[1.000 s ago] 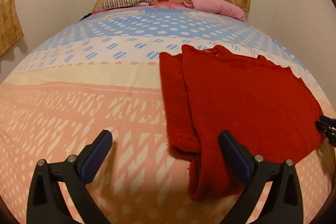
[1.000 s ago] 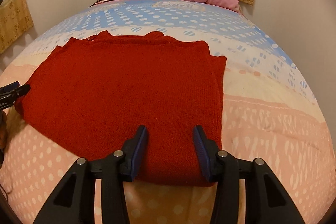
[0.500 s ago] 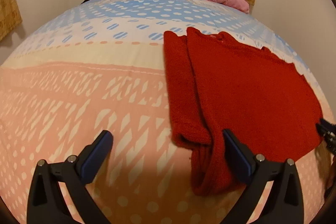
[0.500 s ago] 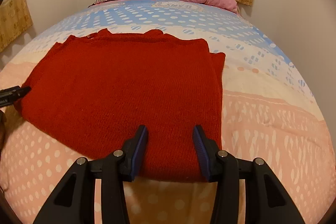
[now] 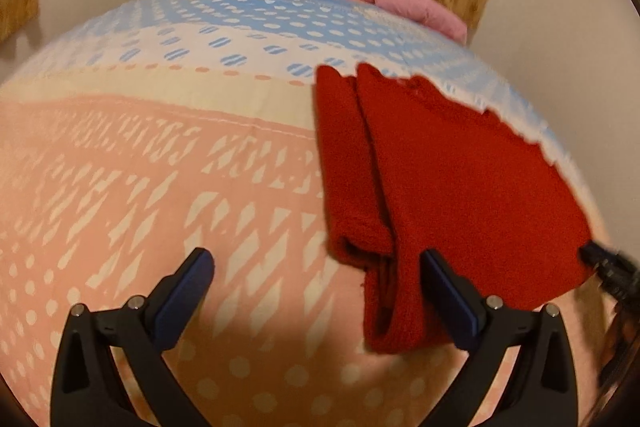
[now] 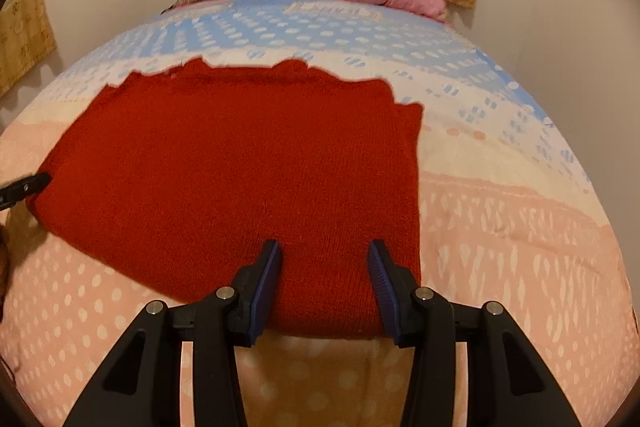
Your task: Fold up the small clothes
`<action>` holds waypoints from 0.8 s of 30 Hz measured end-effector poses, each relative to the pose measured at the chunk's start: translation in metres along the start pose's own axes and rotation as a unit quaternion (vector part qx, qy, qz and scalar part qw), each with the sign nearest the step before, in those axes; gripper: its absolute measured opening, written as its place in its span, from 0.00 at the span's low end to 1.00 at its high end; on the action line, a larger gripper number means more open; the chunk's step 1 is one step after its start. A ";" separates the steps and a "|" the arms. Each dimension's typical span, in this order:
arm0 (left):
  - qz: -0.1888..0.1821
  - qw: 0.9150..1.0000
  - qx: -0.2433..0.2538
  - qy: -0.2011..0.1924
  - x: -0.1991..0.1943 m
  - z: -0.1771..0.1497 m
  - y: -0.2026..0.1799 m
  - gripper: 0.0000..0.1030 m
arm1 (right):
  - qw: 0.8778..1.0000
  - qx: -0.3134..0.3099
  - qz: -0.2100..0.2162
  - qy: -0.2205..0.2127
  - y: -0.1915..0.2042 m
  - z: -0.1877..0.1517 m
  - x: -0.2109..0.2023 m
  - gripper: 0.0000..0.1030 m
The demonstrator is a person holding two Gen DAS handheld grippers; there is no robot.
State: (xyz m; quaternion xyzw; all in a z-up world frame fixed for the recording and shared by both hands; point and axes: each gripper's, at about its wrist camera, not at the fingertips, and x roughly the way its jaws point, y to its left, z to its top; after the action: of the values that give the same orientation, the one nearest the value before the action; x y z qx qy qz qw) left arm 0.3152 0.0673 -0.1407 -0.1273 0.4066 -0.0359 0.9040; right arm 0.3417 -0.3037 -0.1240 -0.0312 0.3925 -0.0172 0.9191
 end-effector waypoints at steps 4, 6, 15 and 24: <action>-0.021 0.997 -0.067 -0.014 -0.005 -0.001 0.022 1.00 | 0.999 -0.002 0.043 -0.026 0.030 0.003 -0.020 0.46; -0.013 0.998 -0.064 -0.017 -0.006 -0.001 0.019 1.00 | 0.996 -0.039 0.072 -0.035 0.060 0.004 -0.027 0.46; 0.000 0.999 -0.051 -0.008 -0.003 0.001 0.015 1.00 | 0.977 -0.152 0.145 -0.042 0.172 -0.005 -0.031 0.46; 0.053 0.999 -0.003 0.005 -0.002 0.009 0.014 1.00 | 0.964 -0.223 0.135 -0.049 0.220 -0.017 -0.032 0.47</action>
State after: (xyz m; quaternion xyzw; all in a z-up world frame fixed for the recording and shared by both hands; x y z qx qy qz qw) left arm 0.3200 0.0825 -0.1373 -0.1088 0.4177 0.0124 0.9020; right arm 0.3090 -0.0834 -0.1280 -0.1833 0.3417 0.1966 0.9006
